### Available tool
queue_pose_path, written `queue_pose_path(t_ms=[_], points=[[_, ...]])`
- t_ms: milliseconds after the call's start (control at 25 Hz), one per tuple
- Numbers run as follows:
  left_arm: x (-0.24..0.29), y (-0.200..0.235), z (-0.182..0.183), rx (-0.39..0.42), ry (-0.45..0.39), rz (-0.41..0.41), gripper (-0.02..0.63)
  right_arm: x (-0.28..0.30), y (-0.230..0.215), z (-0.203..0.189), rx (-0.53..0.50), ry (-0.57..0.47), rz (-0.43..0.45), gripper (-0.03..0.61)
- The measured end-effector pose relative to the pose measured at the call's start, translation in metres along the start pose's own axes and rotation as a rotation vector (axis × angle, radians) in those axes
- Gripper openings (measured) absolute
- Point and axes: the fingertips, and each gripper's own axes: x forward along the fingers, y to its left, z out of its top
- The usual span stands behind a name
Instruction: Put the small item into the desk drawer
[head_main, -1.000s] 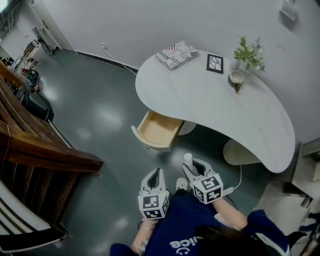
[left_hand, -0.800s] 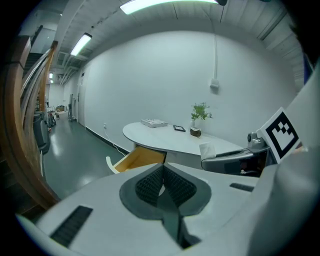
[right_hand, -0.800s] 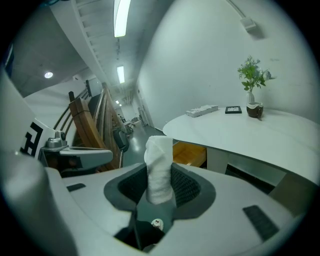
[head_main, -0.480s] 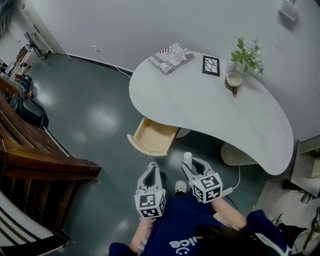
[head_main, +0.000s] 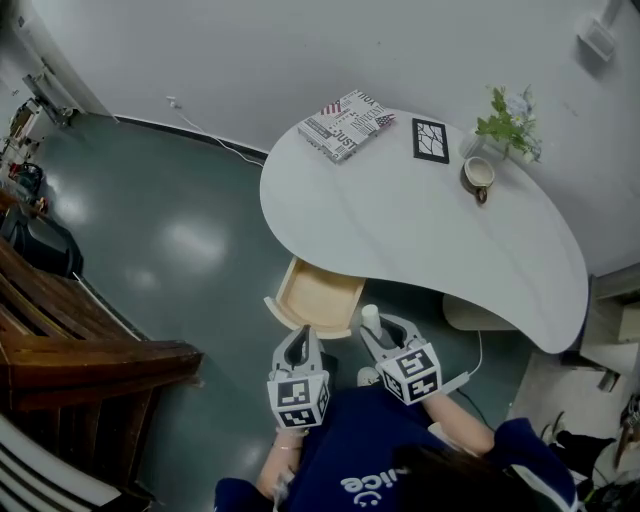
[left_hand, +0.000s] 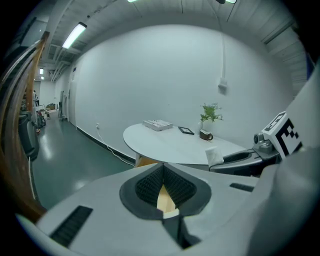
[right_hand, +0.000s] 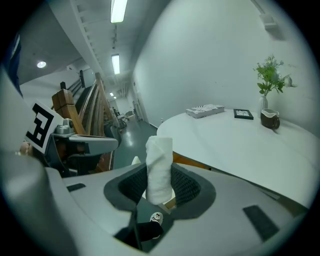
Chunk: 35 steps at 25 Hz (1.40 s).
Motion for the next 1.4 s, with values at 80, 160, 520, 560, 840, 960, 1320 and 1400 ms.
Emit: queue_pose_path(t_ms=[80, 160, 520, 560, 840, 960, 1320, 1400], points=[[0.011, 0.013, 0.009, 0.010, 0.003, -0.020, 0.005, 0.014, 0.000, 0.006, 0.013, 0.014, -0.012, 0.147], [0.019, 0.023, 0.016, 0.022, 0.008, -0.041, 0.005, 0.026, 0.001, 0.007, 0.035, 0.040, -0.027, 0.149], [0.034, 0.072, 0.027, 0.041, 0.036, -0.105, 0.005, 0.075, 0.012, 0.017, -0.001, 0.127, -0.093, 0.149], [0.035, 0.077, 0.026, 0.042, 0.041, -0.110, 0.005, 0.080, 0.014, 0.016, -0.021, 0.139, -0.097, 0.149], [0.039, 0.100, 0.021, 0.035, 0.068, -0.117, 0.005, 0.108, 0.027, 0.004, -0.086, 0.217, -0.082, 0.149], [0.042, 0.103, 0.020, 0.025, 0.077, -0.107, 0.005, 0.118, 0.026, -0.002, -0.094, 0.258, -0.070, 0.149], [0.047, 0.100, 0.026, -0.004, 0.082, -0.056, 0.005, 0.139, 0.017, -0.016, -0.135, 0.353, -0.017, 0.149], [0.048, 0.102, 0.028, -0.008, 0.082, -0.036, 0.005, 0.146, 0.014, -0.018, -0.147, 0.374, -0.002, 0.149]])
